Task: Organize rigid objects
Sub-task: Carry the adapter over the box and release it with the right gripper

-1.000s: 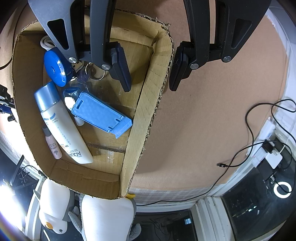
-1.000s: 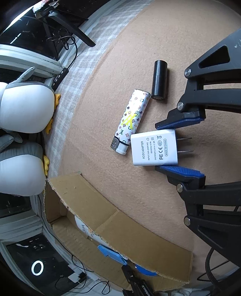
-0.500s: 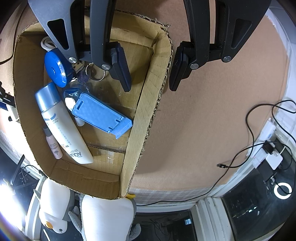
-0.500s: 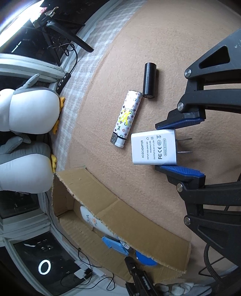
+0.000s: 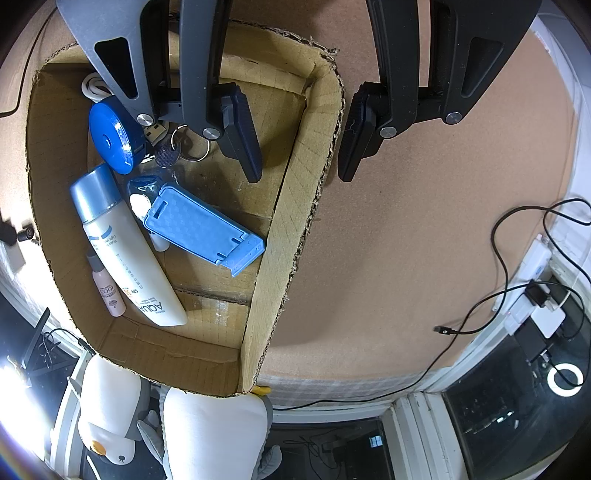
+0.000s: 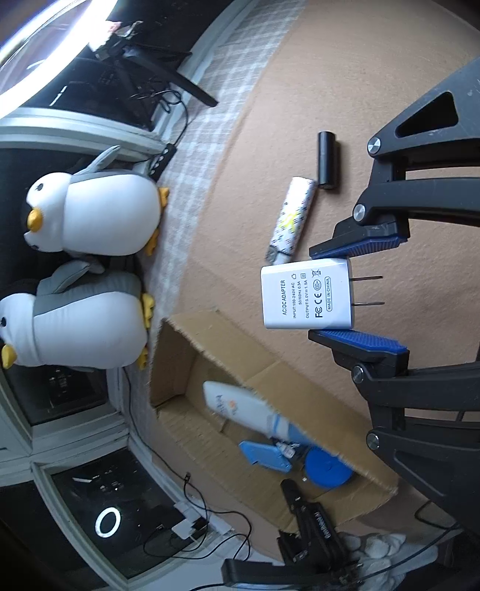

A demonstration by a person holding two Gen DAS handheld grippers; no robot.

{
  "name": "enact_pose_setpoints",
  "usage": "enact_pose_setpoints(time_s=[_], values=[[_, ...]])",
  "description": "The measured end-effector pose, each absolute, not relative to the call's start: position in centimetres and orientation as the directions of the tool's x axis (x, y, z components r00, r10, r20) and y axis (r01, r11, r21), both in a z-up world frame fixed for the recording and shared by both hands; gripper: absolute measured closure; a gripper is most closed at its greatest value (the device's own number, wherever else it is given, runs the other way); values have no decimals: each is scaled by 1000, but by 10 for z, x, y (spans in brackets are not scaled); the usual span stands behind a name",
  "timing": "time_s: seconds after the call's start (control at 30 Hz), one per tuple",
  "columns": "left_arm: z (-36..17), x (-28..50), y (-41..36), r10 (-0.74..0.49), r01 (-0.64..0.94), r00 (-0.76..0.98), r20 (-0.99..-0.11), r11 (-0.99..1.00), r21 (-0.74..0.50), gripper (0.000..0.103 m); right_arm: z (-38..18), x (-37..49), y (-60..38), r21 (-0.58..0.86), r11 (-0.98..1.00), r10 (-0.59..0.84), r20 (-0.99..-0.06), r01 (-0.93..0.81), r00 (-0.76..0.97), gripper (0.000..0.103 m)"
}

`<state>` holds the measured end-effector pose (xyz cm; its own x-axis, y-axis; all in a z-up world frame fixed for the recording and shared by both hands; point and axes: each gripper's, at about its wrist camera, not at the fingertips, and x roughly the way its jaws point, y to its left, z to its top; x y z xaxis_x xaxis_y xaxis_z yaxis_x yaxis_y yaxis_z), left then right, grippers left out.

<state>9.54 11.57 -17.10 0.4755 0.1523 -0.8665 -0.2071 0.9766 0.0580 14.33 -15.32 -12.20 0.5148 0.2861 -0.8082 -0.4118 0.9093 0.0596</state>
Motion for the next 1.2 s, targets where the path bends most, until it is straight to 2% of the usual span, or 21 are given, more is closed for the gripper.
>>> enact_pose_setpoints(time_s=[0.4, 0.8, 1.2], values=[[-171, 95, 113, 147, -210, 477, -867, 976, 50, 62, -93, 147, -88, 89, 846, 395, -766, -526, 507, 70], [-171, 94, 118, 130, -210, 481, -867, 977, 31, 61, -105, 160, -14, 76, 786, 430, -781, -613, 454, 70], [-171, 94, 120, 123, -209, 483, -867, 978, 23, 61, -122, 172, 16, 87, 766, 433, -802, -637, 411, 70]])
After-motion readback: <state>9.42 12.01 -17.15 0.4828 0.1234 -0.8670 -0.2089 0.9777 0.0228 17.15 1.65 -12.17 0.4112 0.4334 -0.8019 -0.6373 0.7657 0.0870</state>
